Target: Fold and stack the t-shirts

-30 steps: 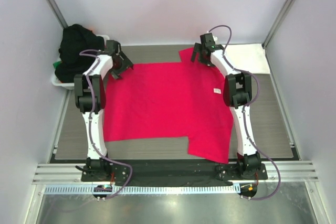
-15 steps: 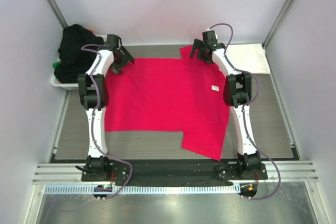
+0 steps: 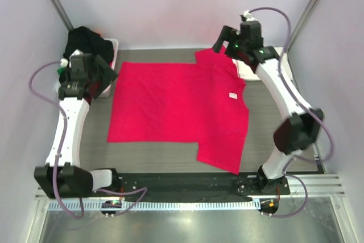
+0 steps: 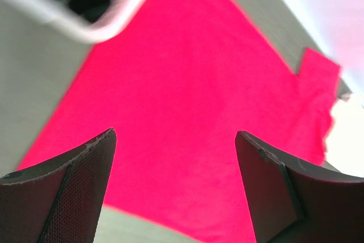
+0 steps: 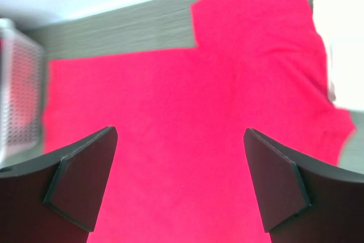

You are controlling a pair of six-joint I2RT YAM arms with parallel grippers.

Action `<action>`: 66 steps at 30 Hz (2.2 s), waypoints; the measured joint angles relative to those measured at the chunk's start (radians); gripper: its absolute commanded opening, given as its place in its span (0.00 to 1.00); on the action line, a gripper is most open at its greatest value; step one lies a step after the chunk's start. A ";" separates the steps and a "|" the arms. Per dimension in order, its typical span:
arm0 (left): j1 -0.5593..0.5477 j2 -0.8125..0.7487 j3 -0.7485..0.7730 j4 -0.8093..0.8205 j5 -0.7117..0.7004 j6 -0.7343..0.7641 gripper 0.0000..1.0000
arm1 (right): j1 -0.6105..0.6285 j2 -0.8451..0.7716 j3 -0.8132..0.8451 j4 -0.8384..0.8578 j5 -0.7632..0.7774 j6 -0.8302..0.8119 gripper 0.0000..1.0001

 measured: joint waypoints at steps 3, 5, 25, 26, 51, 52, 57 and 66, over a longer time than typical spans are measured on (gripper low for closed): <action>0.031 -0.157 -0.174 -0.015 -0.039 -0.007 0.86 | 0.013 -0.246 -0.211 0.024 0.027 0.025 1.00; 0.036 -0.224 -0.299 -0.034 -0.066 -0.024 0.87 | 0.021 -0.405 -0.374 0.033 0.042 0.059 1.00; 0.197 -0.434 -0.869 0.025 -0.064 -0.365 0.67 | 0.032 -1.086 -1.196 -0.311 0.117 0.403 1.00; 0.197 -0.424 -0.869 0.033 -0.071 -0.366 0.67 | 0.032 -1.091 -1.196 -0.315 0.126 0.406 1.00; 0.199 -0.188 -0.925 0.351 -0.178 -0.312 0.00 | 0.064 -1.052 -1.306 -0.299 0.135 0.461 0.92; 0.199 -0.188 -0.928 0.356 -0.178 -0.312 0.00 | 0.080 -1.052 -1.313 -0.300 0.135 0.474 0.91; 0.199 -0.201 -0.943 0.383 -0.180 -0.313 0.00 | 0.208 -1.038 -1.328 -0.301 0.138 0.547 0.84; 0.199 -0.216 -0.956 0.393 -0.180 -0.314 0.00 | 0.512 -0.966 -1.370 -0.293 0.169 0.740 0.78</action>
